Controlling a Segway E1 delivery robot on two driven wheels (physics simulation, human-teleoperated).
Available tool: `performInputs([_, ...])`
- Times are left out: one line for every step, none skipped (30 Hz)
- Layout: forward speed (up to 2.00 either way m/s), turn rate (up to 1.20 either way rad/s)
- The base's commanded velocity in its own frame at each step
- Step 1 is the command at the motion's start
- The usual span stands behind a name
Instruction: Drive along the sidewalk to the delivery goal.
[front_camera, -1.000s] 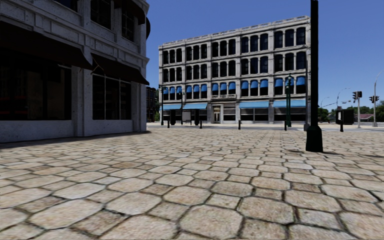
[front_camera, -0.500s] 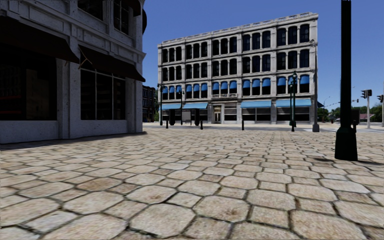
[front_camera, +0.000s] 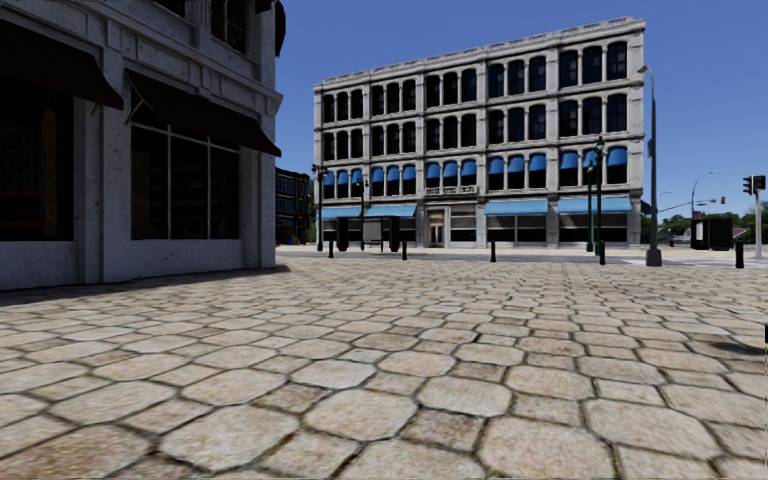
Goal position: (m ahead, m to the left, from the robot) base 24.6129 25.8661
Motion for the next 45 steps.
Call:
performInputs([2.00,0.00])
performInputs([2.00,0.00])
performInputs([2.00,0.00])
performInputs([2.00,0.00])
performInputs([2.00,0.00])
performInputs([2.00,0.00])
performInputs([2.00,0.00])
performInputs([2.00,0.00])
performInputs([2.00,0.00])
performInputs([2.00,0.00])
performInputs([2.00,0.00])
performInputs([2.00,0.00])
performInputs([2.00,0.00])
performInputs([2.00,0.00])
performInputs([2.00,0.00])
performInputs([2.00,0.00])
performInputs([2.00,0.00])
performInputs([2.00,0.00])
performInputs([2.00,0.00])
performInputs([2.00,0.00])
performInputs([2.00,0.00])
performInputs([2.00,0.00])
performInputs([2.00,0.00])
performInputs([2.00,0.00])
performInputs([2.00,0.00])
performInputs([2.00,0.00])
performInputs([2.00,0.00])
performInputs([2.00,0.00])
performInputs([2.00,0.00])
performInputs([2.00,0.00])
performInputs([2.00,0.00])
performInputs([2.00,0.00])
performInputs([2.00,0.00])
performInputs([2.00,0.00])
performInputs([2.00,0.00])
performInputs([2.00,0.00])
performInputs([2.00,0.00])
performInputs([2.00,0.00])
performInputs([2.00,0.00])
performInputs([2.00,0.00])
performInputs([2.00,0.00])
performInputs([2.00,0.00])
performInputs([2.00,0.00])
performInputs([2.00,0.00])
performInputs([2.00,0.00])
